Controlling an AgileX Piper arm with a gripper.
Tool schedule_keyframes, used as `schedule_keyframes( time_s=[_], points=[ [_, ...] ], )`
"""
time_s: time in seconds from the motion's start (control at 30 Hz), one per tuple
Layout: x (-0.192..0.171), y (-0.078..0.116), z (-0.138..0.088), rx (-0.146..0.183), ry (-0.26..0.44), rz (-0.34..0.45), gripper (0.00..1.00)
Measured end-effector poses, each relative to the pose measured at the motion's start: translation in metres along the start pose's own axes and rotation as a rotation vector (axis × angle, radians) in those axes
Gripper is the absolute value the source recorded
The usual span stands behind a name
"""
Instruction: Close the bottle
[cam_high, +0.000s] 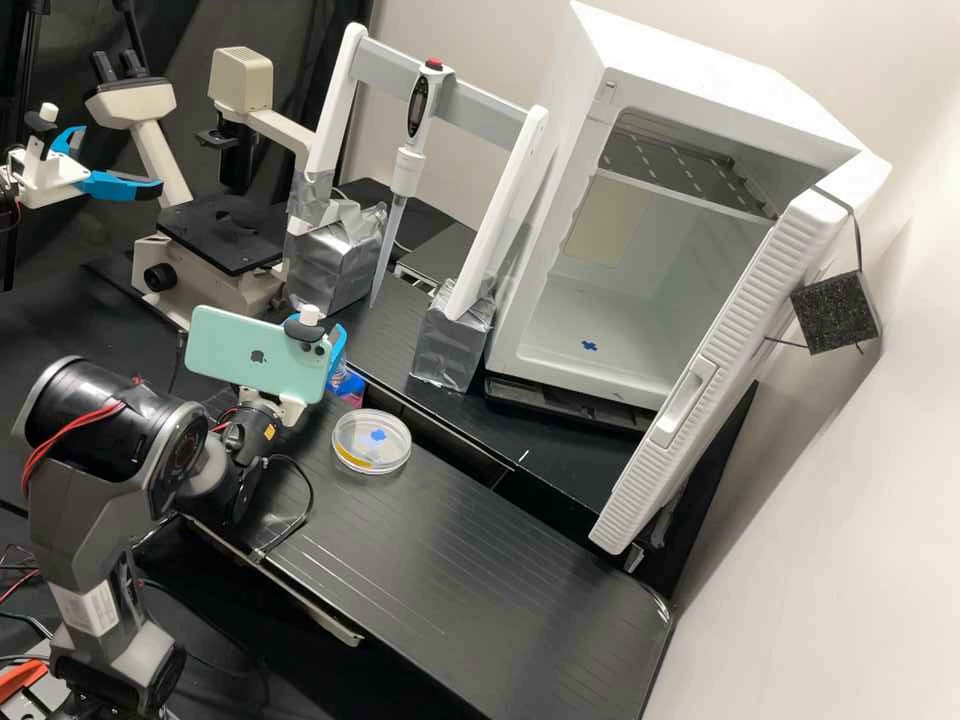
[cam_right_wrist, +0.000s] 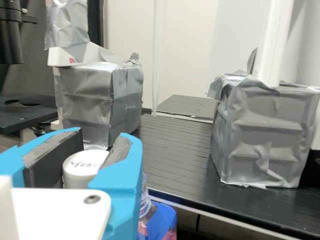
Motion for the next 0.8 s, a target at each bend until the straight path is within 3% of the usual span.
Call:
schedule_keyframes(
  time_s=[0.8],
  points=[
    [-0.0012,0.0077,0.0090,-0.007,-0.025,0.040,0.00]
  ],
)
